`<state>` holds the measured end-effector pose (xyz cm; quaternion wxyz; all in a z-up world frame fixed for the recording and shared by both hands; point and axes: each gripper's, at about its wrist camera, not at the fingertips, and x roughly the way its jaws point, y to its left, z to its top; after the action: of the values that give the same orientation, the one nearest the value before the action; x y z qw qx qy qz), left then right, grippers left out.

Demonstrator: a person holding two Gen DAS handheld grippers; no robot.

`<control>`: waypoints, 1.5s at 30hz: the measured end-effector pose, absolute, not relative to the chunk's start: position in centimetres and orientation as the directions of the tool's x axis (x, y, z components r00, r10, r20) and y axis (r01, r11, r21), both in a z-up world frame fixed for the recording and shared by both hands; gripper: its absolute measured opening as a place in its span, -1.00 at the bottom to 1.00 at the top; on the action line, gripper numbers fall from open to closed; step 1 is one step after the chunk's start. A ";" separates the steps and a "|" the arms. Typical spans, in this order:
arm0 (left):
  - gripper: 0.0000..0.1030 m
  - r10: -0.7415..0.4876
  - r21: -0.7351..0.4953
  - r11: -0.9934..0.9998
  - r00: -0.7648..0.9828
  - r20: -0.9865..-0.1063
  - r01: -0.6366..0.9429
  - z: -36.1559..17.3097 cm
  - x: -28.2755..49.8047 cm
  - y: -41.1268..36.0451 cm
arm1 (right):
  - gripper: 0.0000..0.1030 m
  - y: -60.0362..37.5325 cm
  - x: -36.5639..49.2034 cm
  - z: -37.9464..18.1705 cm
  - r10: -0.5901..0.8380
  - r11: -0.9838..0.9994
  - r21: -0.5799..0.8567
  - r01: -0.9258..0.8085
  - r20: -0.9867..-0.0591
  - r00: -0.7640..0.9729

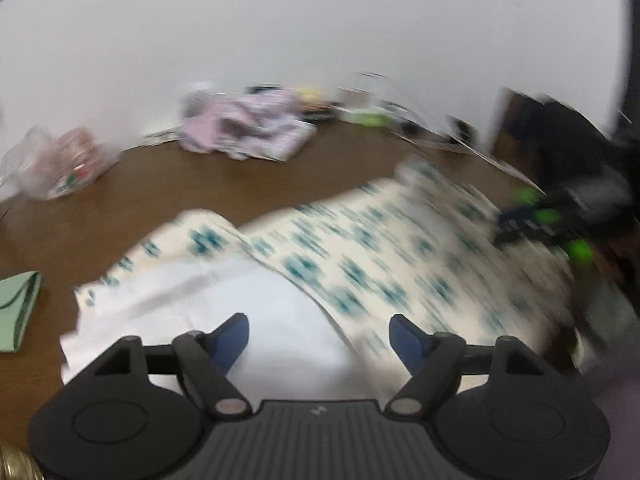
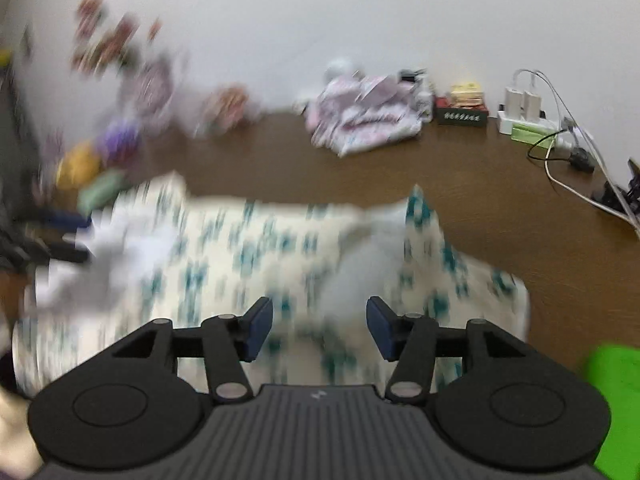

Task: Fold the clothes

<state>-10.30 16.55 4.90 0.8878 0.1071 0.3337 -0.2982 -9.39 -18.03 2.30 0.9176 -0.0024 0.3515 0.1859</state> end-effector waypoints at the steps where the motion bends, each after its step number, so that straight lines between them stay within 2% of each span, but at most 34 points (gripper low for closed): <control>1: 0.56 -0.452 0.011 0.790 0.595 -0.665 0.613 4.4 -11.8 16.4 | 0.03 -18.4 -10.4 1.7 0.349 0.926 0.132 -0.354 -0.657 0.669; 3: 0.56 -0.406 0.065 0.785 0.591 -0.698 0.616 3.3 -14.1 15.9 | -0.13 -18.9 -11.8 0.8 0.342 0.927 0.130 -0.351 -0.672 0.657; 4: 0.56 -0.378 0.097 0.782 0.592 -0.711 0.616 2.7 -14.9 15.6 | -0.47 -19.0 -12.1 0.6 0.323 0.935 0.119 -0.334 -0.676 0.663; 5: 0.55 -0.350 0.133 0.778 0.599 -0.720 0.614 2.2 -15.4 15.4 | -0.90 -19.2 -12.4 0.4 0.303 0.942 0.108 -0.317 -0.679 0.669; 6: 0.52 -0.323 0.169 0.773 0.608 -0.725 0.612 1.8 -15.8 15.2 | -0.91 -19.3 -12.7 0.2 0.283 0.949 0.098 -0.299 -0.683 0.674; 9: 0.02 -0.302 0.223 0.752 0.624 -0.720 0.621 1.1 -15.9 15.6 | -0.91 -19.4 -13.5 0.4 0.233 0.962 0.056 -0.268 -0.681 0.694; 10: -0.46 -0.292 0.232 0.746 0.620 -0.729 0.625 1.2 -15.7 16.0 | -0.91 -19.2 -13.8 0.5 0.218 0.963 0.033 -0.267 -0.679 0.701; 11: -0.59 -0.277 0.247 0.740 0.617 -0.736 0.626 1.3 -15.5 16.3 | -0.90 -19.4 -14.2 0.6 0.214 0.964 0.029 -0.264 -0.672 0.709; 12: -0.61 -0.252 0.274 0.735 0.626 -0.738 0.620 1.5 -15.4 16.4 | -0.90 -19.7 -14.6 0.8 0.213 0.965 0.027 -0.261 -0.663 0.718; 13: -0.57 -0.222 0.311 0.733 0.645 -0.732 0.605 1.9 -15.5 16.7 | -0.84 -20.0 -15.1 1.0 0.211 0.966 0.025 -0.258 -0.655 0.726; 15: -0.38 -0.193 0.354 0.721 0.662 -0.724 0.596 2.5 -16.3 17.1 | -0.58 -20.5 -16.0 1.1 0.229 0.960 0.024 -0.278 -0.640 0.733; 16: -0.13 -0.190 0.363 0.716 0.666 -0.721 0.597 2.7 -16.7 17.3 | -0.22 -20.6 -16.5 1.0 0.251 0.952 0.025 -0.305 -0.635 0.730; 17: 0.12 -0.201 0.357 0.716 0.667 -0.717 0.600 2.8 -17.2 17.5 | 0.01 -20.7 -17.0 0.9 0.273 0.943 0.027 -0.331 -0.630 0.727; 20: 0.22 -0.252 0.322 0.716 0.660 -0.708 0.619 2.0 -18.7 17.9 | 0.18 -21.0 -18.4 0.5 0.338 0.913 0.029 -0.408 -0.615 0.713; 24: 0.22 -0.248 0.343 0.722 0.687 -0.683 0.601 0.6 -18.8 17.3 | 0.18 -21.4 -20.4 0.1 0.422 0.862 0.030 -0.506 -0.594 0.685; 25: 0.21 -0.247 0.344 0.729 0.696 -0.674 0.592 0.5 -18.5 17.2 | 0.08 -21.6 -20.8 -0.1 0.443 0.848 0.030 -0.529 -0.588 0.676; 26: 0.08 -0.250 0.336 0.737 0.699 -0.670 0.586 0.4 -18.2 17.4 | -0.19 -21.5 -20.6 -0.2 0.433 0.855 0.027 -0.517 -0.586 0.685; 27: -0.06 -0.249 0.335 0.741 0.701 -0.668 0.582 0.5 -17.9 17.6 | -0.36 -21.3 -20.3 -0.4 0.418 0.866 0.024 -0.500 -0.584 0.696; 28: -0.51 -0.248 0.333 0.745 0.703 -0.666 0.578 0.5 -17.6 17.8 | -0.74 -21.2 -20.0 -0.6 0.403 0.876 0.022 -0.482 -0.583 0.706; 29: -0.73 -0.251 0.332 0.745 0.704 -0.664 0.578 0.6 -17.4 18.0 | -0.83 -21.1 -19.7 -0.8 0.388 0.886 0.019 -0.464 -0.581 0.716; 32: -0.67 -0.278 0.326 0.727 0.693 -0.665 0.604 1.3 -17.5 18.6 | -0.82 -23.2 -18.7 0.0 0.344 0.937 0.159 -0.312 -0.592 0.729; 34: -0.62 -0.249 0.350 0.712 0.685 -0.685 0.609 1.5 -18.0 18.6 | -0.74 -23.3 -19.4 0.7 0.340 0.935 0.126 -0.331 -0.584 0.737; 36: -0.45 -0.242 0.363 0.705 0.688 -0.684 0.609 1.7 -18.7 18.7 | -0.45 -23.0 -20.8 1.2 0.372 0.911 0.065 -0.407 -0.553 0.746; 37: -0.27 -0.254 0.357 0.707 0.690 -0.677 0.611 1.7 -18.9 18.8 | -0.07 -22.9 -21.5 1.3 0.404 0.891 0.047 -0.451 -0.535 0.742; 38: -0.15 -0.267 0.350 0.709 0.692 -0.671 0.612 1.7 -19.0 18.8 | 0.15 -22.7 -21.6 1.2 0.419 0.881 0.041 -0.472 -0.533 0.735; 43: -0.10 -0.286 0.330 0.708 0.680 -0.675 0.625 0.7 -17.6 18.5 | 0.09 -21.5 -20.8 -0.3 0.442 0.856 0.024 -0.517 -0.554 0.706; 45: -0.10 -0.308 0.301 0.715 0.672 -0.674 0.630 0.4 -17.1 18.9 | -0.15 -21.3 -20.5 -0.9 0.440 0.860 0.040 -0.509 -0.564 0.699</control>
<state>-17.11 18.90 0.40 0.8749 0.2653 0.3038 -0.2682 -20.48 -21.33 -0.86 0.9197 -0.0598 0.2899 0.2581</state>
